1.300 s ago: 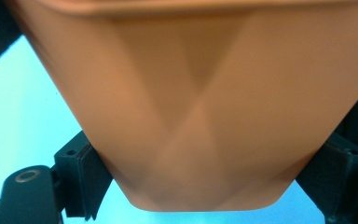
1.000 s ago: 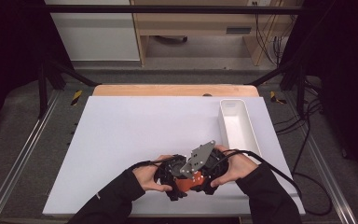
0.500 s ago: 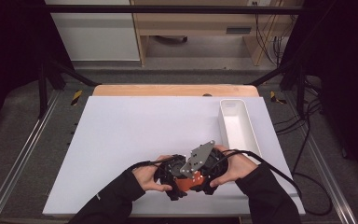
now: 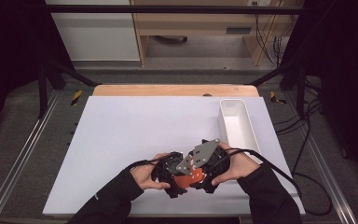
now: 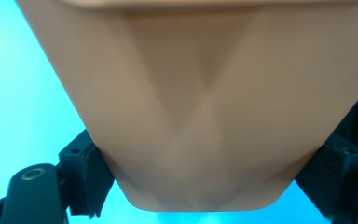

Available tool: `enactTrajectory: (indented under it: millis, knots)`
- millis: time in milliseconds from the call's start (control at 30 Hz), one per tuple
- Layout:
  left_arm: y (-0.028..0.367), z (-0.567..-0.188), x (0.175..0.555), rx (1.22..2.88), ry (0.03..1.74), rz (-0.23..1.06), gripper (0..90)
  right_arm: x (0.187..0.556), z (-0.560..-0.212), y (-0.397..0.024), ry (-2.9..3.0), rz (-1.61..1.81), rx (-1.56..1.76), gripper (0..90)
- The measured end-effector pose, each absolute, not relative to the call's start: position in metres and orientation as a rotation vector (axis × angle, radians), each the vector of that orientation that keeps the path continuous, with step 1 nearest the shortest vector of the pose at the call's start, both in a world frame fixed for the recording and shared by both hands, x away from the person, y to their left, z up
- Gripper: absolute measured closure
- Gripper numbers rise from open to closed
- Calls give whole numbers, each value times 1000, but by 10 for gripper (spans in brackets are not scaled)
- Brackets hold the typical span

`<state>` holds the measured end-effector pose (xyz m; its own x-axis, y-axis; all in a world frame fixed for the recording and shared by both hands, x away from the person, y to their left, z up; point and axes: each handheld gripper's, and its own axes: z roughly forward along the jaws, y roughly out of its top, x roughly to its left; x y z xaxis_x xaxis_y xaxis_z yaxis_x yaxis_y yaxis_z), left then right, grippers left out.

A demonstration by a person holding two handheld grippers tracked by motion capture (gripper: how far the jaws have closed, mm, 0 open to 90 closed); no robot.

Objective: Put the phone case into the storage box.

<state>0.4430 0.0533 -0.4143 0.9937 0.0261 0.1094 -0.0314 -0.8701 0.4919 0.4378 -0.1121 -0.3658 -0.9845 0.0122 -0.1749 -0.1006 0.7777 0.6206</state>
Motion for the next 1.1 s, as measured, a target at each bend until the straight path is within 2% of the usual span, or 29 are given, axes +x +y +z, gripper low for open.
enactTrajectory:
  millis: [167,600,1100]
  knots:
    - [58,-414,444,2609,20,154,156,437,-359,-117,2790,1030,-64,86]
    - [69,-414,446,2583,43,158,155,435,-353,-136,2712,1152,15,35]
    - [83,-417,449,2507,86,141,155,434,-360,-156,2620,1282,125,20]
